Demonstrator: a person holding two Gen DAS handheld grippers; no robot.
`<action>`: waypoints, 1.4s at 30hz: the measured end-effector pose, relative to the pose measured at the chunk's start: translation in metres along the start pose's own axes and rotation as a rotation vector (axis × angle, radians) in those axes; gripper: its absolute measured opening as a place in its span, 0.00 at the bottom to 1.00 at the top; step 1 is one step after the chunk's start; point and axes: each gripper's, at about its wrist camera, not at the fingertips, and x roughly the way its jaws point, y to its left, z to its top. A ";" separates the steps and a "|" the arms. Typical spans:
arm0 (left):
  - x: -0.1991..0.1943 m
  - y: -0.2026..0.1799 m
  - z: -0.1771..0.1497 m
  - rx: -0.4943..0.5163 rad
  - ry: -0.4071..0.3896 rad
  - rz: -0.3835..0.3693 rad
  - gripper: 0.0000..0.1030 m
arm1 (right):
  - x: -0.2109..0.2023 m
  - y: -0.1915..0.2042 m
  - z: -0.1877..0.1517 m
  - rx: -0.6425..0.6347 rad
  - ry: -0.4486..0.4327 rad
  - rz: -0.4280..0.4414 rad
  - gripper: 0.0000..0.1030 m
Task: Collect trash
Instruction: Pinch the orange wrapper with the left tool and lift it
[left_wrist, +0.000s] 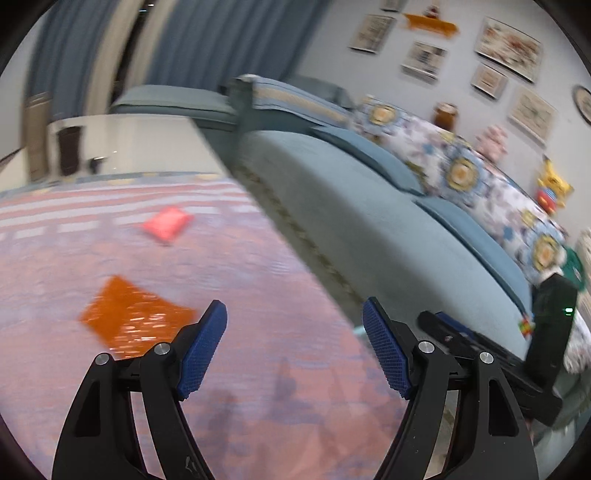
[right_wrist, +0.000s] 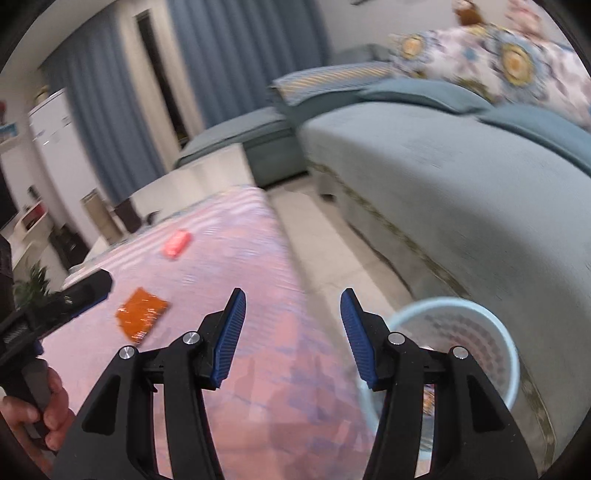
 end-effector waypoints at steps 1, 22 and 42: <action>-0.002 0.012 0.000 -0.007 0.000 0.048 0.72 | 0.007 0.014 0.003 -0.027 0.000 0.015 0.48; 0.076 0.098 -0.009 -0.024 0.224 0.256 0.83 | 0.093 0.087 -0.021 -0.133 0.121 0.094 0.48; 0.081 0.074 -0.007 0.124 0.137 0.295 0.00 | 0.095 0.084 -0.020 -0.105 0.127 0.098 0.48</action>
